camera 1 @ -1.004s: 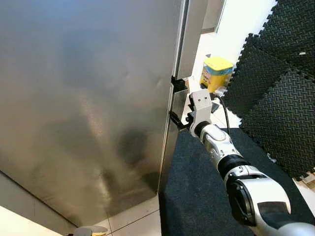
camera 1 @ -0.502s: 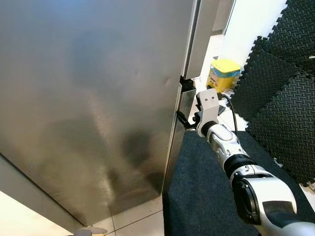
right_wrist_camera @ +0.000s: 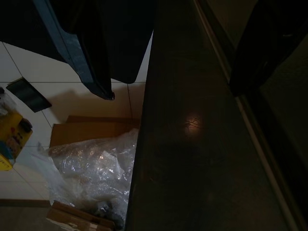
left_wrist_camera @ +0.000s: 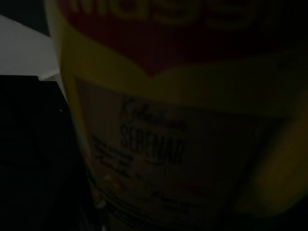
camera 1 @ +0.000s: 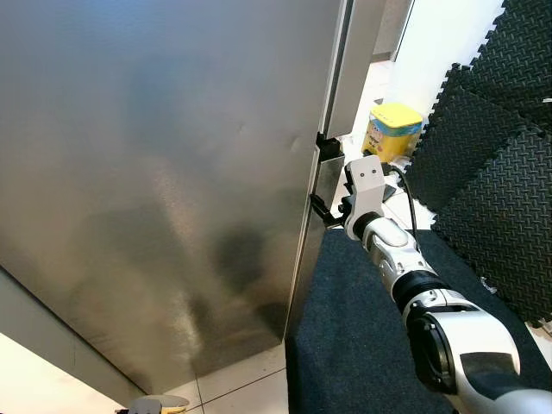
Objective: Restocking fridge
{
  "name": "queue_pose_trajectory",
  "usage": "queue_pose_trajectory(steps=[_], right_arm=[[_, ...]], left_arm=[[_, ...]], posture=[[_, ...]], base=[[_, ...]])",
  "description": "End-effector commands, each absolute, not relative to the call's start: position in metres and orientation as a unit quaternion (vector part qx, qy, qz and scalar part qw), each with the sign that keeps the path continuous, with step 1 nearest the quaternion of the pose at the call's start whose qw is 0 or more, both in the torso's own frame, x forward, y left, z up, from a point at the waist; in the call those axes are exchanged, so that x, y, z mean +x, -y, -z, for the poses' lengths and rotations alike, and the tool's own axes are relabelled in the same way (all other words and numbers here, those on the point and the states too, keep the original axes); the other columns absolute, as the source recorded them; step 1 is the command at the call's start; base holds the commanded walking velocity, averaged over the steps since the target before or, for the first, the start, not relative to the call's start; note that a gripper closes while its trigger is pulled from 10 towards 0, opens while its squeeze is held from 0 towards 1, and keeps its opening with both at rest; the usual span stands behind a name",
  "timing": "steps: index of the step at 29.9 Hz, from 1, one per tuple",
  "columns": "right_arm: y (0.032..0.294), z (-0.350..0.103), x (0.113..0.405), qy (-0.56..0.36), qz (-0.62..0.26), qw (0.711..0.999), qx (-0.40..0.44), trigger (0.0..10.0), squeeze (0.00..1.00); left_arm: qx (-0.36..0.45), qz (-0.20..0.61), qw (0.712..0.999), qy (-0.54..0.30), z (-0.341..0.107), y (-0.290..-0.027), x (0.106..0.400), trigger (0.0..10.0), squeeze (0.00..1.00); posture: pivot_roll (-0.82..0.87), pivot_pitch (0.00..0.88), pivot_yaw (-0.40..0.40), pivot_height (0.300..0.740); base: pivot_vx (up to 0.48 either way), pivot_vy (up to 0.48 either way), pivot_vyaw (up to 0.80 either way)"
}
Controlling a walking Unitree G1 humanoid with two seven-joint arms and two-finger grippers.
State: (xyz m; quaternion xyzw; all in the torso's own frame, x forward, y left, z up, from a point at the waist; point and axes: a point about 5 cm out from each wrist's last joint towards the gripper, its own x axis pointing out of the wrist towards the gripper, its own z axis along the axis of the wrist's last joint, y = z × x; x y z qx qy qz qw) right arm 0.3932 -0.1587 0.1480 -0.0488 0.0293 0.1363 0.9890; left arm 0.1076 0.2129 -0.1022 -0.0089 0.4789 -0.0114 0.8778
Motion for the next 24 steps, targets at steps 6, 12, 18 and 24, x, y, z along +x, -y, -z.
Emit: queue_pose_trajectory(steps=[6, 12, 18, 24], right_arm=[[0.193, -0.169, 0.398, 0.008, -0.047, 0.998, -0.032, 10.0, 0.00], [0.194, -0.169, 0.398, 0.007, -0.043, 0.999, -0.033, 10.0, 0.00], [0.197, -0.168, 0.397, 0.005, -0.035, 0.999, -0.035, 10.0, 0.00], [0.200, -0.168, 0.397, 0.003, -0.029, 0.999, -0.036, 10.0, 0.00]], left_arm=[[-0.003, 0.016, 0.872, -0.488, 0.104, -0.215, 0.101, 10.0, 0.00], [-0.003, 0.017, 0.873, -0.488, 0.104, -0.214, 0.102, 10.0, 0.00], [-0.002, 0.016, 0.873, -0.488, 0.103, -0.215, 0.102, 10.0, 0.00], [-0.001, 0.016, 0.872, -0.488, 0.103, -0.216, 0.102, 10.0, 0.00]], posture=[[-0.02, 0.090, 0.002, 0.740], [-0.02, 0.090, 0.002, 0.740], [-0.02, 0.091, 0.006, 0.740], [-0.03, 0.092, 0.007, 0.740]], base=[[0.000, 0.000, 0.00], [0.000, 0.000, 0.00], [0.000, 0.000, 0.00], [0.000, 0.000, 0.00]])
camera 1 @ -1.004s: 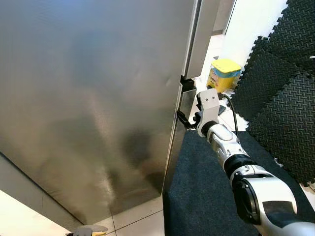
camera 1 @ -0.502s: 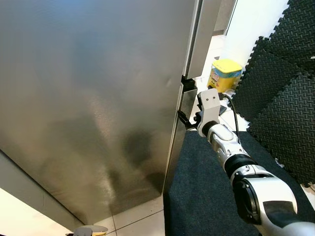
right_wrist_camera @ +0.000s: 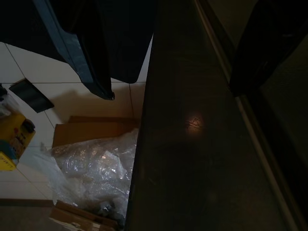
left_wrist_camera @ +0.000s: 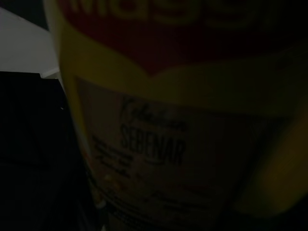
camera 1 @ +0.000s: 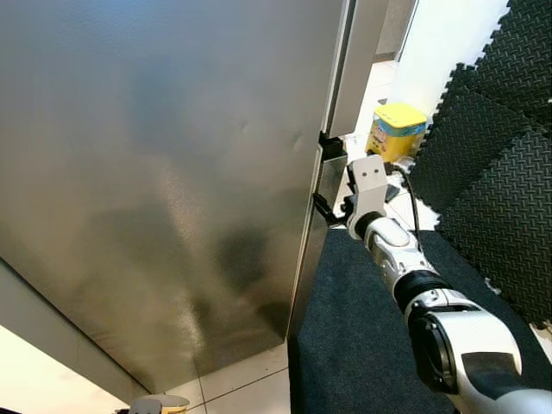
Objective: Restocking fridge
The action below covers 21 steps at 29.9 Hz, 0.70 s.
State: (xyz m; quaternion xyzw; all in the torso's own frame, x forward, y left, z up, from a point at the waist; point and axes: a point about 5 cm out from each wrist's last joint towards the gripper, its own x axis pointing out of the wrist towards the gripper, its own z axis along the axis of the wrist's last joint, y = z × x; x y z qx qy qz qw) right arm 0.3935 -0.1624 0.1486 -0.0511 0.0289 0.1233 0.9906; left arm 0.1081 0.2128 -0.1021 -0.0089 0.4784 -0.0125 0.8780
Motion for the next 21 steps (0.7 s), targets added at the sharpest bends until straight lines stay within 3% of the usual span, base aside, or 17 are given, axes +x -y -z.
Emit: queue_pose_trajectory(steps=[1, 21], right_arm=[[0.2007, -0.1675, 0.3965, 0.003, -0.028, 0.999, -0.036, 10.0, 0.00], [0.2071, -0.1679, 0.3957, 0.003, -0.015, 0.999, -0.037, 10.0, 0.00]], left_arm=[[-0.001, 0.017, 0.872, -0.489, 0.1034, -0.2157, 0.1019, 10.0, 0.00], [0.000, 0.020, 0.873, -0.487, 0.1032, -0.2147, 0.1033, 10.0, 0.00]], posture=[[-0.03, 0.092, 0.007, 0.740], [-0.03, 0.089, 0.008, 0.740]], base=[[0.000, 0.000, 0.00], [0.000, 0.000, 0.00]])
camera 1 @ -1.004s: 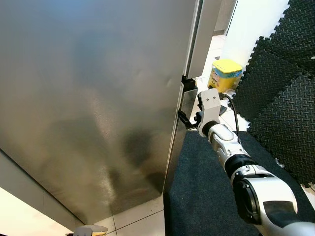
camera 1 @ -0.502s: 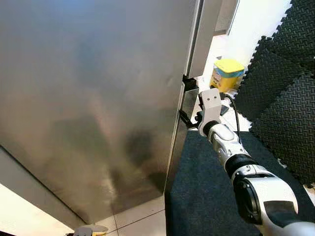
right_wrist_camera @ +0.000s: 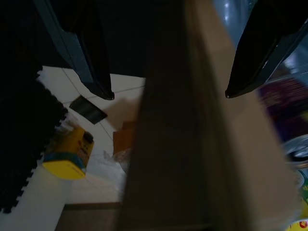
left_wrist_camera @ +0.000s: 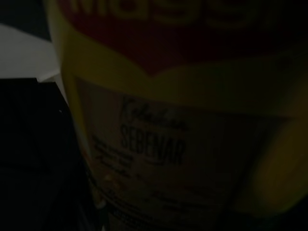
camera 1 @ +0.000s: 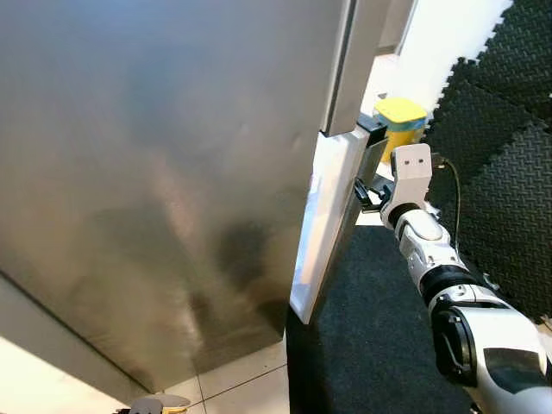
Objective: Restocking fridge
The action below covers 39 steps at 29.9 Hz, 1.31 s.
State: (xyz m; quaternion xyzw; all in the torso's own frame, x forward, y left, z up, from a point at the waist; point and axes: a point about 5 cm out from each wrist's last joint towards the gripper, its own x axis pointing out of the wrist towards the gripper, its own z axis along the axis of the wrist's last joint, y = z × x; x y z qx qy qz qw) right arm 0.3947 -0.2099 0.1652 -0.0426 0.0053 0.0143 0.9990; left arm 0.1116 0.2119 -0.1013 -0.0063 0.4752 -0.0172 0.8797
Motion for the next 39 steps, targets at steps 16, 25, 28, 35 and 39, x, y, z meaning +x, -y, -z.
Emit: queue_pose_trajectory(steps=[16, 25, 28, 35, 39], right_arm=[[0.213, -0.076, 0.354, -0.150, -0.013, 0.987, -0.052, 10.0, 0.00], [0.211, 0.014, 0.280, -0.320, -0.019, 0.945, -0.063, 10.0, 0.00], [0.210, 0.024, 0.270, -0.341, -0.022, 0.938, -0.062, 10.0, 0.00], [0.201, 0.079, 0.190, -0.482, -0.042, 0.873, -0.068, 10.0, 0.00], [0.197, 0.094, 0.158, -0.527, -0.062, 0.843, -0.081, 10.0, 0.00]], left_arm=[[-0.003, 0.019, 0.874, -0.486, 0.104, -0.211, 0.105, 10.0, 0.00], [-0.006, 0.017, 0.876, -0.483, 0.103, -0.208, 0.109, 10.0, 0.00], [-0.006, 0.016, 0.876, -0.482, 0.103, -0.208, 0.110, 10.0, 0.00], [-0.009, 0.010, 0.879, -0.476, 0.101, -0.205, 0.121, 10.0, 0.00], [-0.011, 0.007, 0.882, -0.471, 0.100, -0.202, 0.128, 10.0, 0.00]], posture=[[-0.03, 0.078, -0.004, 0.740], [-0.03, 0.064, -0.009, 0.740], [-0.03, 0.059, -0.009, 0.740], [-0.03, 0.017, -0.018, 0.740], [-0.03, 0.000, -0.023, 0.740]], base=[[0.000, 0.000, 0.00], [0.000, 0.000, 0.00], [0.000, 0.000, 0.00], [0.000, 0.000, 0.00], [0.000, 0.000, 0.00]])
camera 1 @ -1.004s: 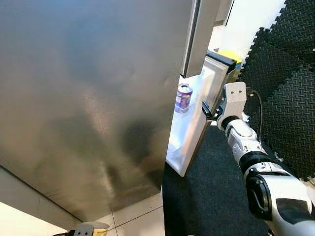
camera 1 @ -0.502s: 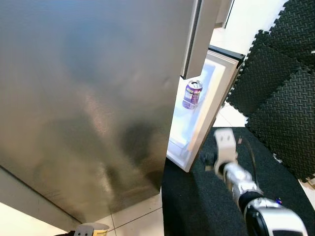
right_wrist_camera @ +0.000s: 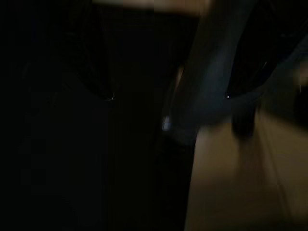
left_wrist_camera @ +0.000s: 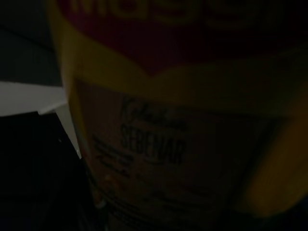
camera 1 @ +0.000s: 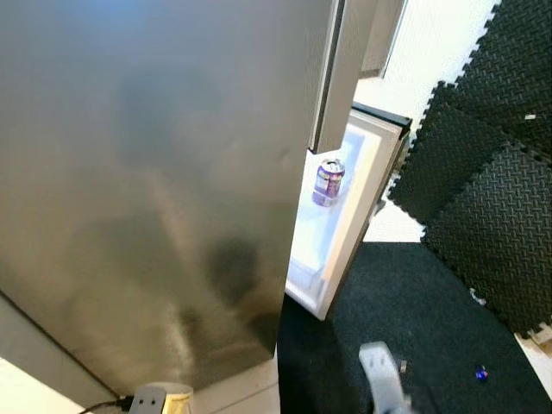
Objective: Restocking fridge
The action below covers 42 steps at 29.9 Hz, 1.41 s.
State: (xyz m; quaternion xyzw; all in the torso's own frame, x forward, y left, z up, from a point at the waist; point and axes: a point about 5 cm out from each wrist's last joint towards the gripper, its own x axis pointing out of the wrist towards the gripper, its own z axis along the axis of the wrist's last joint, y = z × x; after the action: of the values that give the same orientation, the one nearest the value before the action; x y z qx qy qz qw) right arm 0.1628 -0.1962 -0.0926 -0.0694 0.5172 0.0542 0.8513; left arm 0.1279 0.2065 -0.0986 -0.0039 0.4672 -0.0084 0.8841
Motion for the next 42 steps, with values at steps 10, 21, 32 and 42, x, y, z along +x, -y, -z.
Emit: queue_pose_trajectory(steps=[10, 21, 32, 42], right_arm=[[0.194, 0.097, 0.152, -0.541, -0.099, 0.829, -0.106, 10.0, 0.00], [0.188, 0.096, 0.158, -0.537, -0.126, 0.823, -0.135, 10.0, 0.00], [0.194, 0.093, 0.162, -0.536, -0.145, 0.815, -0.165, 10.0, 0.00], [0.192, 0.094, 0.161, -0.535, -0.136, 0.819, -0.156, 10.0, 0.00]], left_arm=[[-0.011, 0.006, 0.882, -0.471, 0.098, -0.200, 0.135, 10.0, 0.00], [-0.010, 0.015, 0.872, -0.489, 0.103, -0.196, 0.124, 10.0, 0.00], [-0.012, 0.041, 0.868, -0.494, 0.104, -0.184, 0.128, 10.0, 0.00], [-0.021, 0.034, 0.871, -0.489, 0.103, -0.187, 0.128, 10.0, 0.00]], posture=[[-0.02, 0.000, -0.026, 0.740], [-0.02, 0.000, -0.027, 0.740], [-0.02, 0.000, -0.050, 0.740], [-0.02, 0.000, -0.031, 0.740]], base=[[0.000, 0.000, 0.00], [0.000, 0.000, 0.00], [0.000, 0.000, 0.00], [0.000, 0.000, 0.00]])
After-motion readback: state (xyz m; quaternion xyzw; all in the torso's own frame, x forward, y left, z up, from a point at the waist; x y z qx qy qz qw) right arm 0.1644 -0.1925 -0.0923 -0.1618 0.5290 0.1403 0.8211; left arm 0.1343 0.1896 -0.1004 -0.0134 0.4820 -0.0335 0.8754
